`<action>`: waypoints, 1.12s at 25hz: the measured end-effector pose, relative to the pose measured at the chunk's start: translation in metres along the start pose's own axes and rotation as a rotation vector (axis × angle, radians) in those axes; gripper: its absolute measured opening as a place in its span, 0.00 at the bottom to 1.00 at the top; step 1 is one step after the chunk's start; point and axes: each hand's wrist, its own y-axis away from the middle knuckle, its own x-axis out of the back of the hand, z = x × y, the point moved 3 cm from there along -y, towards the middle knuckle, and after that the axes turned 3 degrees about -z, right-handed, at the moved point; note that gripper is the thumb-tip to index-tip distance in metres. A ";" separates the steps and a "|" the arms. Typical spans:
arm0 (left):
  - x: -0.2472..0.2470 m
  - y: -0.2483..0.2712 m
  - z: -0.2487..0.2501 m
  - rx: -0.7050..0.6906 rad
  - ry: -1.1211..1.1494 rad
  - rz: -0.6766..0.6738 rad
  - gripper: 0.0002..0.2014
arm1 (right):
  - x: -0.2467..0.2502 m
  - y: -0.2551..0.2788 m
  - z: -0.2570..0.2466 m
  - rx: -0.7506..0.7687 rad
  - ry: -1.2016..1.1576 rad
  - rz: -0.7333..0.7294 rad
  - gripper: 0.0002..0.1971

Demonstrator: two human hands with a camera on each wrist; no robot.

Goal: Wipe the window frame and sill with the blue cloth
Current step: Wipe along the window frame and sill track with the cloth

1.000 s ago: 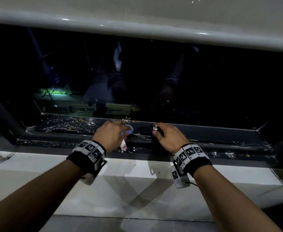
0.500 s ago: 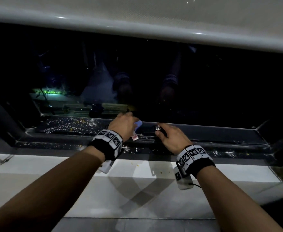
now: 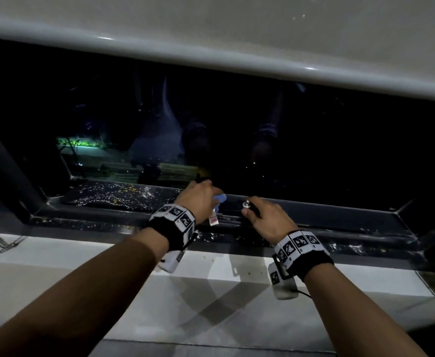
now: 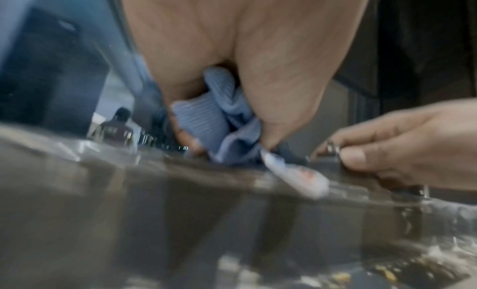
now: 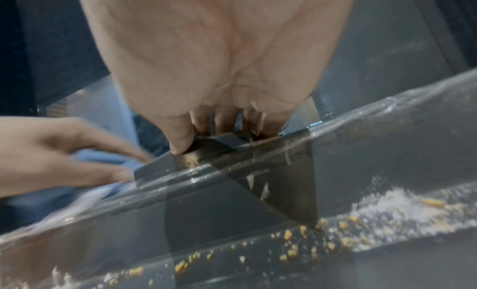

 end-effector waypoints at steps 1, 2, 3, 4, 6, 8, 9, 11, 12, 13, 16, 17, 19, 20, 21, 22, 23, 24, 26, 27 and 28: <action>-0.001 0.010 -0.009 0.003 -0.040 -0.002 0.10 | -0.001 0.001 0.000 0.001 -0.006 0.007 0.18; 0.000 0.021 -0.022 0.027 -0.035 -0.033 0.11 | -0.001 0.001 0.000 -0.005 -0.004 0.012 0.20; 0.003 0.032 -0.035 0.082 0.014 -0.085 0.13 | -0.001 0.002 -0.001 -0.014 -0.006 0.010 0.21; 0.006 0.039 -0.047 0.144 0.053 -0.134 0.16 | -0.001 0.003 -0.001 -0.017 -0.010 0.010 0.21; 0.015 0.035 -0.055 0.204 0.094 -0.174 0.16 | 0.002 0.002 -0.002 -0.014 -0.002 0.015 0.20; 0.021 0.022 -0.040 0.205 0.145 -0.146 0.12 | 0.002 0.001 -0.002 -0.016 0.009 0.010 0.19; 0.018 0.017 -0.026 0.168 0.165 -0.125 0.10 | 0.001 0.002 -0.002 -0.019 0.004 0.006 0.19; 0.009 0.014 -0.006 0.068 0.187 -0.065 0.12 | 0.000 0.002 -0.001 -0.027 -0.006 0.011 0.19; 0.005 0.018 -0.003 0.035 0.207 -0.066 0.13 | 0.000 0.002 0.000 -0.029 -0.006 0.014 0.19; 0.004 0.028 -0.004 0.003 0.241 -0.082 0.13 | 0.001 0.001 0.000 -0.029 -0.009 0.016 0.19; 0.006 0.043 -0.019 -0.123 0.192 -0.186 0.12 | 0.002 0.003 -0.002 -0.029 -0.028 0.014 0.19; 0.008 0.041 -0.022 -0.117 0.169 -0.183 0.10 | 0.002 0.003 -0.002 -0.030 -0.030 0.014 0.19; 0.009 0.030 -0.025 -0.022 0.181 -0.111 0.06 | 0.000 0.002 -0.002 -0.034 -0.021 0.015 0.20; 0.006 0.027 -0.021 0.024 0.193 -0.084 0.06 | -0.001 0.003 -0.001 -0.034 -0.019 0.016 0.21; 0.003 0.024 -0.015 0.023 0.196 -0.076 0.06 | -0.002 0.002 -0.001 -0.037 -0.027 0.018 0.21; -0.002 0.024 -0.008 -0.026 0.202 -0.072 0.07 | -0.002 0.002 0.000 -0.043 -0.036 0.020 0.22; -0.004 0.025 -0.006 -0.078 0.209 -0.077 0.08 | -0.003 0.002 0.001 -0.049 -0.042 0.018 0.22; -0.003 0.029 -0.012 -0.093 0.226 -0.085 0.09 | -0.003 0.002 0.003 -0.050 -0.044 0.013 0.22; 0.005 0.036 -0.037 0.024 0.207 -0.104 0.16 | -0.004 0.002 0.003 -0.050 -0.042 0.009 0.23; 0.007 0.039 -0.052 0.093 0.158 -0.078 0.18 | -0.004 0.002 0.003 -0.052 -0.042 0.009 0.23; 0.006 0.042 -0.060 0.122 0.144 -0.040 0.18 | -0.004 0.003 0.003 -0.053 -0.046 0.009 0.23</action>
